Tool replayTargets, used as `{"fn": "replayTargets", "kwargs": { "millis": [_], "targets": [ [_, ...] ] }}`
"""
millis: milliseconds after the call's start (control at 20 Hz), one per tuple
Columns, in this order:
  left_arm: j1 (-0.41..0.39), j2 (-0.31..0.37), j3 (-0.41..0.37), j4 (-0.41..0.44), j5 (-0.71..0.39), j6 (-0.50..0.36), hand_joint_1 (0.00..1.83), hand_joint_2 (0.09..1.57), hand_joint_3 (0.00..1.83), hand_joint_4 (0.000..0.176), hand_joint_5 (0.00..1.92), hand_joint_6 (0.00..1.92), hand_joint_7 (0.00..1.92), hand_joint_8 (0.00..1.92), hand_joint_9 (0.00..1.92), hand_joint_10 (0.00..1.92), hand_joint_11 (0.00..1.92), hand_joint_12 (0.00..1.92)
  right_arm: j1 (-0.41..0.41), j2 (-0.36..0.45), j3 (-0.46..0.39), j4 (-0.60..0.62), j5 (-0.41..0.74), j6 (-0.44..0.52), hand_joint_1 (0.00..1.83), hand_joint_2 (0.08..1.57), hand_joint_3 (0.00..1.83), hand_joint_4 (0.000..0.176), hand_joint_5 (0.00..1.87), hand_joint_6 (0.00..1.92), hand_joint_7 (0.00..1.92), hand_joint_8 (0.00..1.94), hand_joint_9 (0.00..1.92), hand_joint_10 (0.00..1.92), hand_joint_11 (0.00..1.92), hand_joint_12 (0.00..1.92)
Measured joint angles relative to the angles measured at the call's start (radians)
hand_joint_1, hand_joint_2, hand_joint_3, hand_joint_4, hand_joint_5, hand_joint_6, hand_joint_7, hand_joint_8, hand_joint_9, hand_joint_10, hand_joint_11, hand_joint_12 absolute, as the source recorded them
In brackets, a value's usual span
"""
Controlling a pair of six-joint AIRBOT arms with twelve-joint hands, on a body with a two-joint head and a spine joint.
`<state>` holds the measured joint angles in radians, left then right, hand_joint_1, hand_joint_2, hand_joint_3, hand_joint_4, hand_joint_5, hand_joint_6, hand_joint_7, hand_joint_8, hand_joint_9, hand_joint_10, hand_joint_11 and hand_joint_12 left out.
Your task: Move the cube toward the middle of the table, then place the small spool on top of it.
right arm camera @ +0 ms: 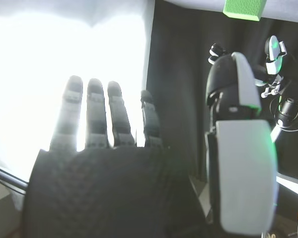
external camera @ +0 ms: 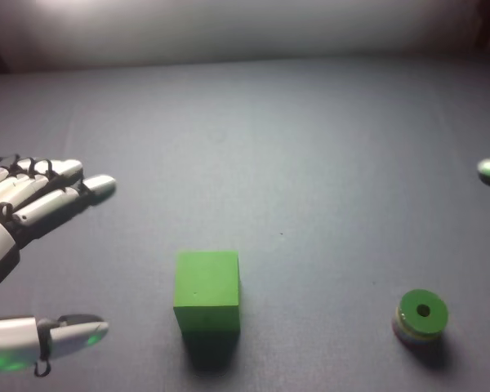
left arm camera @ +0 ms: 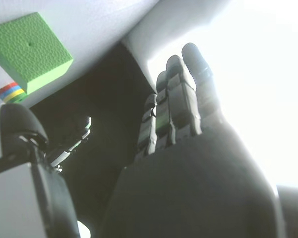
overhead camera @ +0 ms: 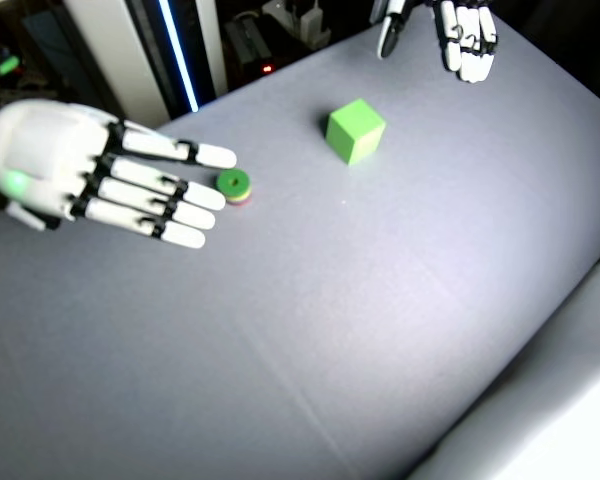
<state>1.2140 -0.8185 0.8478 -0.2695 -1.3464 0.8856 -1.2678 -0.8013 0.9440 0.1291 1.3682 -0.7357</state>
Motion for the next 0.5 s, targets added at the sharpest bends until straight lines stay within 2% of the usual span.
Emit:
{"fn": "replayTargets", "kwargs": {
  "millis": [250,350,450,500],
  "targets": [
    [-0.027,0.000,0.008,0.026,0.031,-0.001,0.51,0.92,0.00,0.176,0.18,0.00,0.12,0.01,0.12,0.01,0.00,0.26,0.000,0.000,0.000,-0.002,-0.006,0.000,0.66,1.33,0.00,0.000,0.40,0.01,0.45,0.00,0.53,0.00,0.37,0.62],
    [-0.079,-0.003,0.027,0.069,0.081,-0.001,0.51,0.90,0.00,0.176,0.11,0.00,0.11,0.00,0.13,0.00,0.00,0.33,0.003,0.000,0.000,-0.005,-0.006,0.000,0.64,1.34,0.00,0.000,0.41,0.01,0.45,0.00,0.54,0.01,0.37,0.61],
    [-0.160,-0.039,0.061,0.116,0.154,-0.001,0.53,0.88,0.00,0.176,0.06,0.00,0.05,0.00,0.14,0.00,0.00,0.58,0.003,0.000,0.002,-0.007,-0.008,0.000,0.65,1.33,0.00,0.000,0.42,0.00,0.45,0.00,0.52,0.00,0.38,0.55],
    [-0.195,-0.063,0.076,0.151,0.202,-0.002,0.56,0.86,0.00,0.176,0.06,0.00,0.04,0.00,0.15,0.00,0.01,0.60,0.006,0.000,0.003,-0.006,-0.010,0.000,0.62,1.33,0.00,0.000,0.41,0.00,0.45,0.00,0.52,0.00,0.38,0.54]
  ]
}}
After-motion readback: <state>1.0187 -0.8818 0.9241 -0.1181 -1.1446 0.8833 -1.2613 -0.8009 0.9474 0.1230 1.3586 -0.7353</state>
